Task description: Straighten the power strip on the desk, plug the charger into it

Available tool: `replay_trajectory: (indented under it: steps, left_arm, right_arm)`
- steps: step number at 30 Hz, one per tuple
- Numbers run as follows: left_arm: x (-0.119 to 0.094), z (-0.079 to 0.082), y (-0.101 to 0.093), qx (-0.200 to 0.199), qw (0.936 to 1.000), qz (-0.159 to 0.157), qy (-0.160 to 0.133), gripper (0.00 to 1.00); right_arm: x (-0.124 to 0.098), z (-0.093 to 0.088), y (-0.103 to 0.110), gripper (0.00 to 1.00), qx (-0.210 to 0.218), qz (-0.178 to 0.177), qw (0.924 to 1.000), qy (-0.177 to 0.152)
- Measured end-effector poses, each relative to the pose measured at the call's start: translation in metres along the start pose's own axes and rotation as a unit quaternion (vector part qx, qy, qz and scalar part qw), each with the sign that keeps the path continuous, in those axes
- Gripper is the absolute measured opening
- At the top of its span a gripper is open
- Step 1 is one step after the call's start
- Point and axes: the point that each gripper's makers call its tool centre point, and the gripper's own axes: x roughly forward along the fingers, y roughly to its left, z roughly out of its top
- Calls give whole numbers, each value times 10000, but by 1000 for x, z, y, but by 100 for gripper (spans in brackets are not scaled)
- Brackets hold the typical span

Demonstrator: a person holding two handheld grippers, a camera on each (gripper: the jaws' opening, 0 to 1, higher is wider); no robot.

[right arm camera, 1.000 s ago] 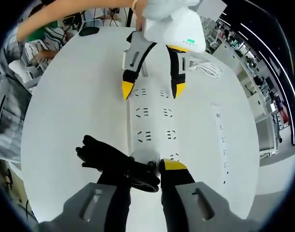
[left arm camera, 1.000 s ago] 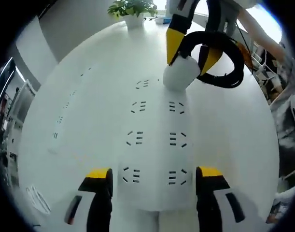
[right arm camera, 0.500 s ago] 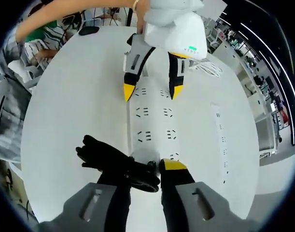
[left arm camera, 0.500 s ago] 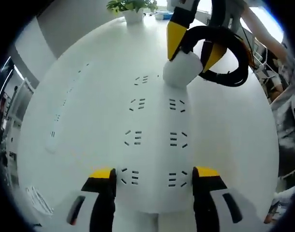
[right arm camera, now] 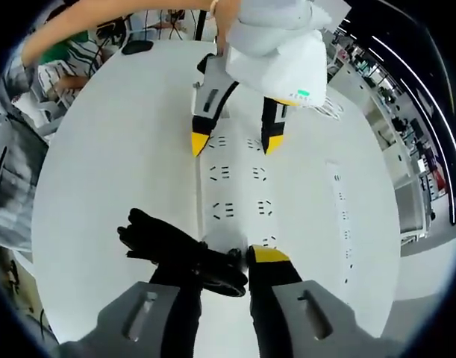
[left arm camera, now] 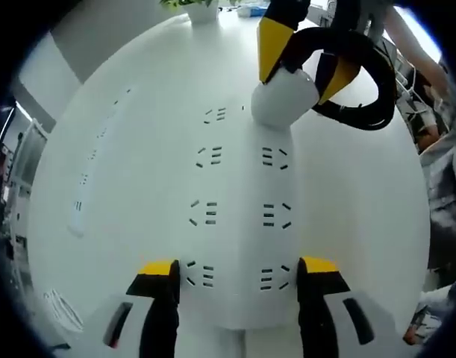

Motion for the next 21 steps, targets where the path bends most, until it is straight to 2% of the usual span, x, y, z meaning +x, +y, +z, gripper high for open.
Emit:
replay_trajectory:
  steps: [3,7,10,12,13,15,19,21]
  left_arm:
    - [0,0,-1,-2,10000,-7,32,64]
    - [1,0,-4,9,9999,-3,161,64]
    - [1,-2,-6,18,9997,-9,226,64]
    - [1,-2,-7,16,9997,-12,240,64]
    - [1,-2,-7,19,9997,-16,237,64]
    - [1,-2,-6,15,9997,-17,226,64]
    - [2,-1,-6,40,9997,26,227,63]
    - [2,0,-7,-60,9998,53,196,63]
  right_arm:
    - [0,-1,1,23,3,-27,10000,-30]
    - [1,0,1,23,-232,-84,9997,-1]
    - [0,2,1,27,-281,-89,9996,21]
    - [0,6,1,23,-291,-89,9995,1]
    - [0,3,-5,22,-400,-262,9988,124]
    - [0,3,-2,22,-152,-120,9997,152]
    - [1,2,-6,21,-108,3,9993,366]
    - [3,-1,-12,20,55,103,9987,496]
